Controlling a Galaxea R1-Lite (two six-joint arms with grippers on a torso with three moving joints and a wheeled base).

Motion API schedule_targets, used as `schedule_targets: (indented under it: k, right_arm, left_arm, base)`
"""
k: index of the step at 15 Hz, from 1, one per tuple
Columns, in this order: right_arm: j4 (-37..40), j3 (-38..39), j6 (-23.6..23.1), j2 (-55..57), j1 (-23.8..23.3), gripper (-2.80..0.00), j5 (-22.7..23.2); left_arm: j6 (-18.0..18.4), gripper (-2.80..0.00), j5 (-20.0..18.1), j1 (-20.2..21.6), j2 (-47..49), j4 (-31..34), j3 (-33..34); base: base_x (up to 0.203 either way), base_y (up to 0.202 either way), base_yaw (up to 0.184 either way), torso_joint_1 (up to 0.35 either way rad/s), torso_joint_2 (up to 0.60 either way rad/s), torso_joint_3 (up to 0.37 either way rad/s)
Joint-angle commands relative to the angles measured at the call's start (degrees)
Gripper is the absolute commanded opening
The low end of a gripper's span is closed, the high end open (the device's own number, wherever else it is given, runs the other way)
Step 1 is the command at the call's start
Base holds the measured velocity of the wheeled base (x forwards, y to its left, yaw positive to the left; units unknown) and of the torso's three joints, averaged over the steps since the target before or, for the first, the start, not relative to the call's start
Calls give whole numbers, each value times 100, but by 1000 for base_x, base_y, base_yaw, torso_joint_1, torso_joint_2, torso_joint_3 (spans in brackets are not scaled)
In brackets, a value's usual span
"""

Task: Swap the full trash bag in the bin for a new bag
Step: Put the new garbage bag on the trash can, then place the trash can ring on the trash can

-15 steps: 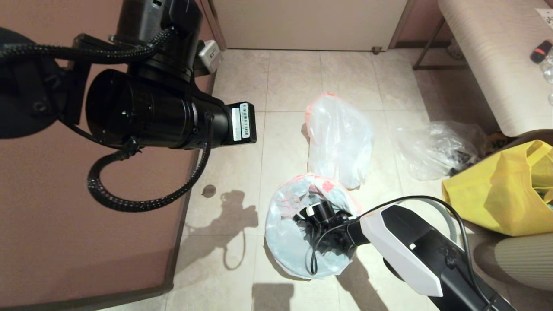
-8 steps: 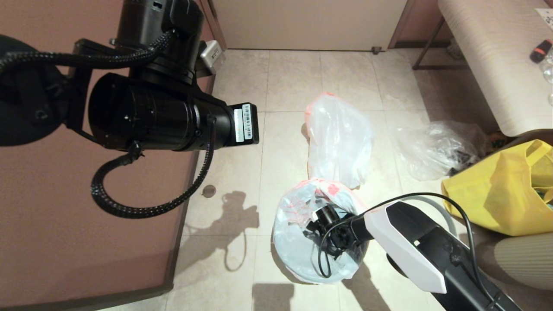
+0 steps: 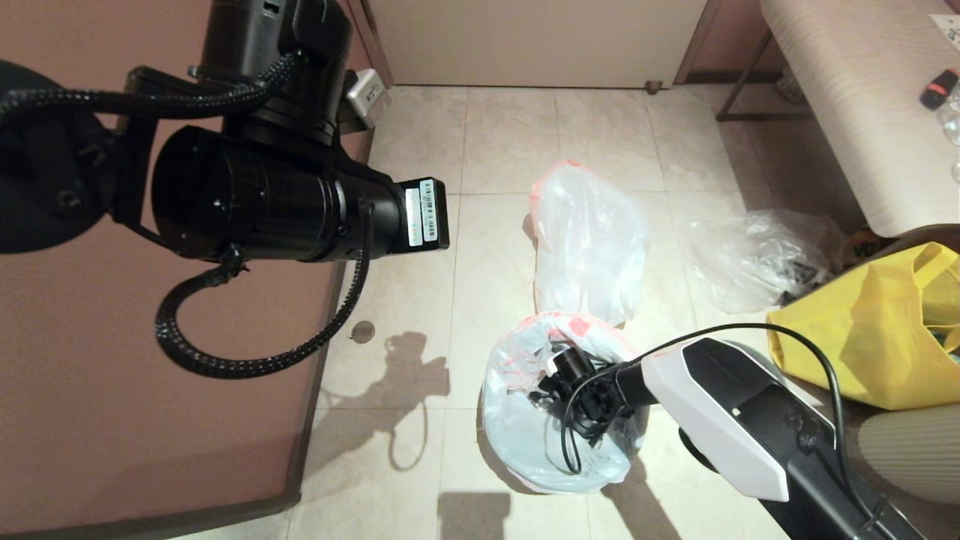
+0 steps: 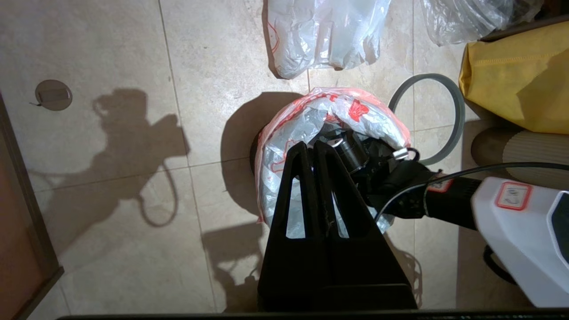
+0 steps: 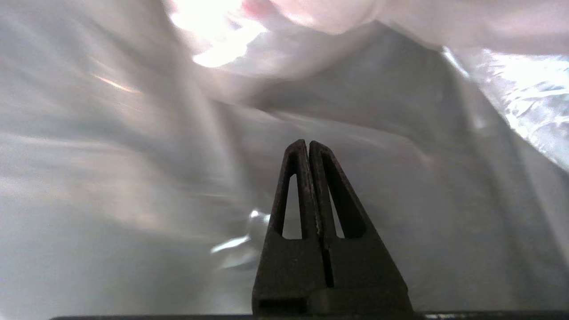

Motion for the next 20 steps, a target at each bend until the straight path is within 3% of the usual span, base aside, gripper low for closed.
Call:
schedule_targets:
  k: [1, 4, 8, 10, 11, 15, 20]
  right_arm:
    - [229, 157, 372, -628, 41, -280, 150]
    - [1060, 763, 1460, -2045, 142, -280, 727]
    - [1862, 2020, 2477, -3962, 208, -280, 1898]
    - [2024, 2803, 2895, -4517, 192, -280, 2202]
    - [2035, 3004, 3113, -4747, 19, -280, 2268]
    - [1568, 3419, 3594, -5015, -1643, -280, 2425]
    - [406, 2953, 3476, -2813, -3020, -280, 2145]
  left_arm:
    - [-13, -280, 15, -19, -2, 16, 23]
    - [-6, -280, 34, -155, 58, 28, 35]
    - [5, -280, 142, -390, 167, 51, 68]
    - [5, -280, 166, -442, 240, 51, 91]
    - [5, -280, 183, -441, 278, 51, 91]
    - [5, -280, 436, -445, 286, -1, 29]
    - [-20, -280, 544, -387, 444, 6, -146]
  base:
    - [0, 0, 0, 0, 0, 0]
    - [0, 0, 0, 0, 0, 0]
    - [0, 0, 0, 0, 0, 0]
    - [0, 0, 0, 0, 0, 0]
    - [0, 0, 0, 0, 0, 0]
    - [0, 0, 0, 0, 0, 0]
    - [0, 0, 0, 0, 0, 0]
